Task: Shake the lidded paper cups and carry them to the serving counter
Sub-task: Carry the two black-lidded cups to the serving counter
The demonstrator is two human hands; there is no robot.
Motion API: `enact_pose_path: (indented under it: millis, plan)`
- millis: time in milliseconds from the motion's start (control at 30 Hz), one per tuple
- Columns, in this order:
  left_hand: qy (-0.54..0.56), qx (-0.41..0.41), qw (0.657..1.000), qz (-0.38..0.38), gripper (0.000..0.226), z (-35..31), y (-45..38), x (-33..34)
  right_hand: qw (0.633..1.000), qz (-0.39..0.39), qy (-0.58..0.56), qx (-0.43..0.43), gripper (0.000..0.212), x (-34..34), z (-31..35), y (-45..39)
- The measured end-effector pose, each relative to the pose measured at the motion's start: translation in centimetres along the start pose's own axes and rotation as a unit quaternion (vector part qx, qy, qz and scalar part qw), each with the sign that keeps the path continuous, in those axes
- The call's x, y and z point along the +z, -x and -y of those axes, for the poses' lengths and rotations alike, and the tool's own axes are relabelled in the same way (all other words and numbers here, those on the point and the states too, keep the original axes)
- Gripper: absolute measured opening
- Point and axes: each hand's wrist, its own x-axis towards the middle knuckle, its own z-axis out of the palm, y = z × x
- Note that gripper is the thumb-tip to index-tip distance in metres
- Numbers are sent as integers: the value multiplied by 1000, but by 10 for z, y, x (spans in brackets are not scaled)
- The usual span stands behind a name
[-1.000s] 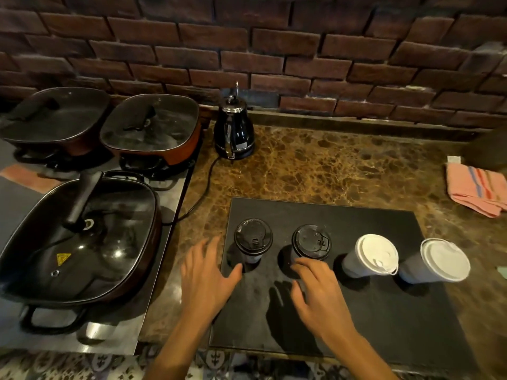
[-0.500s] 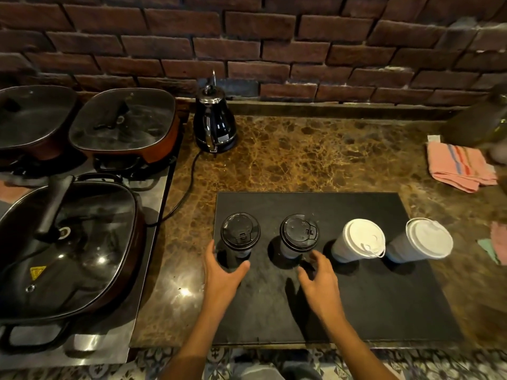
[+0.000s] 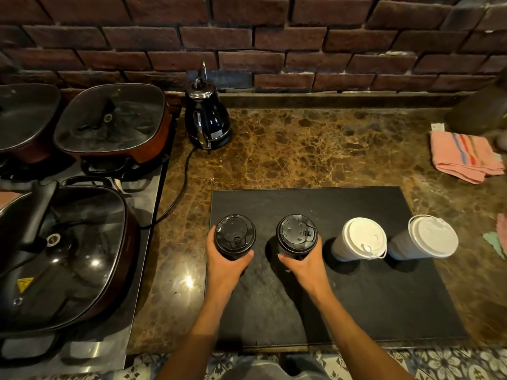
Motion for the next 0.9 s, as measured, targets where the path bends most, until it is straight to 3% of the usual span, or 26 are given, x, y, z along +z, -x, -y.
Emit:
enact_pose_path:
  millis: [567, 900]
  plan:
    - [35, 36, 999, -7, 84, -24, -7, -10, 998, 8, -24, -49, 89, 13, 25, -12]
    - [68, 81, 989, -105, 88, -57, 17, -59, 982, 111, -12, -154, 88, 38, 89, -7]
